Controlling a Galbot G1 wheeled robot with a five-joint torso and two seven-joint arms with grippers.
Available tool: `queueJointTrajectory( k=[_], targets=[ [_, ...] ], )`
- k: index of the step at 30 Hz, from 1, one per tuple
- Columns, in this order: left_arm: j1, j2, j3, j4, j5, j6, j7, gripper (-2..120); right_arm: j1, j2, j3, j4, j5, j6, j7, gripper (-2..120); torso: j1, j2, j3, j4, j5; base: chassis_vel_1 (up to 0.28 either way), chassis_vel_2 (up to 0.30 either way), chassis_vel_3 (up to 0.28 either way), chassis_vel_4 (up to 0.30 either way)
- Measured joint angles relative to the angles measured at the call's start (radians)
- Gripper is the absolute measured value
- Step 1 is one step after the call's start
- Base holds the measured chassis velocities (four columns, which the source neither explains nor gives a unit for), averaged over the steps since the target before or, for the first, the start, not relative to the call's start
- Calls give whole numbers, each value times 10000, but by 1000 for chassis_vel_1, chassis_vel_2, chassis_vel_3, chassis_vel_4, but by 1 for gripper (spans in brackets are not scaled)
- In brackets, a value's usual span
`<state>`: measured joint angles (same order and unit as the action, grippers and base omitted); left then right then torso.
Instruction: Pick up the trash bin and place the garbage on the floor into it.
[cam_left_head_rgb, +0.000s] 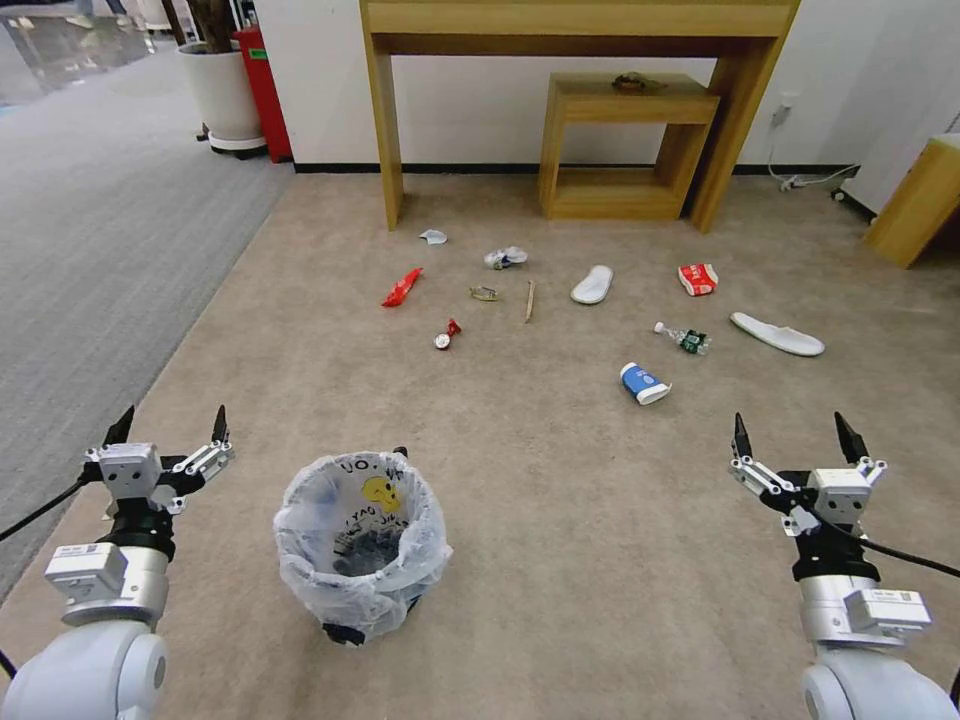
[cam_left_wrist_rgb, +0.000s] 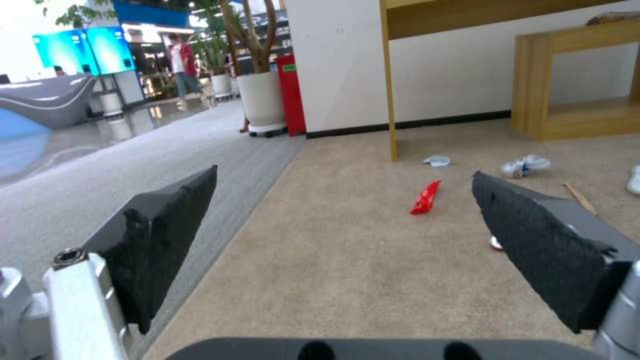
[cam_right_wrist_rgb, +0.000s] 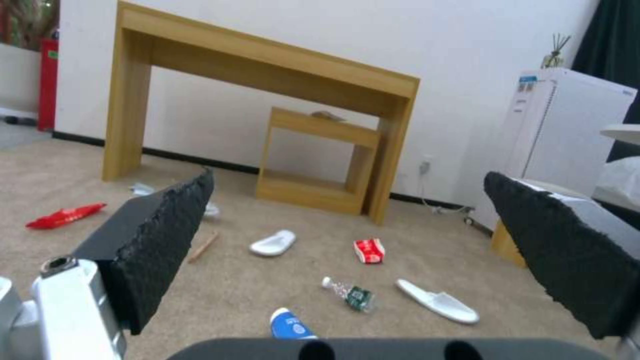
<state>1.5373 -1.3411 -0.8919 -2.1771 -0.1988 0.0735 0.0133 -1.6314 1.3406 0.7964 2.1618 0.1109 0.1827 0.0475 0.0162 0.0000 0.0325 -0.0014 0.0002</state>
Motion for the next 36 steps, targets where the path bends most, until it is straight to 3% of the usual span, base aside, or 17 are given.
queueJointTrajectory(
  k=[15, 22, 26, 29, 30, 32, 33, 36],
  targets=[
    [73, -35, 82, -34, 47, -5, 8, 100, 54, -10, -2, -101, 2, 175, 21, 100, 0, 0, 0, 0, -2, 0, 0, 0, 0],
    [254, 194, 287, -91, -94, 425, 17, 100, 79, -29, -14, -113, 21, 287, 21, 100, 0, 0, 0, 0, -2, 0, 0, 0, 0],
    [317, 625, 333, -224, -164, 1261, -29, 100, 82, -39, -14, -112, 25, 317, 17, 100, 0, 0, 0, 0, -2, 0, 0, 0, 0],
    [401, 1267, 448, -581, -734, 2688, -332, 100, 70, -56, -4, -80, 16, 318, 23, 100, 0, 0, 0, 0, -2, 0, 0, 0, 0],
    [401, 1267, 448, -581, -734, 2688, -332, 100, 70, -56, -4, -80, 16, 318, 23, 100, 0, 0, 0, 0, -2, 0, 0, 0, 0],
    [429, 1562, 545, -856, -1453, 3871, -590, 100, 66, -59, 0, -69, 14, 317, 25, 100, 0, 0, 0, -1, -2, 0, 0, 0, 0],
    [429, 1562, 545, -856, -1453, 3871, -590, 100, 66, -59, 0, -69, 14, 317, 25, 100, 0, 0, 0, -1, -2, 0, 0, 0, 0],
    [360, 1907, 691, -1070, -2531, 5643, -1028, 100, 66, -62, -2, -69, -3, 317, 34, 100, 0, 0, 0, 0, -2, 0, 0, 0, 0]
  ],
)
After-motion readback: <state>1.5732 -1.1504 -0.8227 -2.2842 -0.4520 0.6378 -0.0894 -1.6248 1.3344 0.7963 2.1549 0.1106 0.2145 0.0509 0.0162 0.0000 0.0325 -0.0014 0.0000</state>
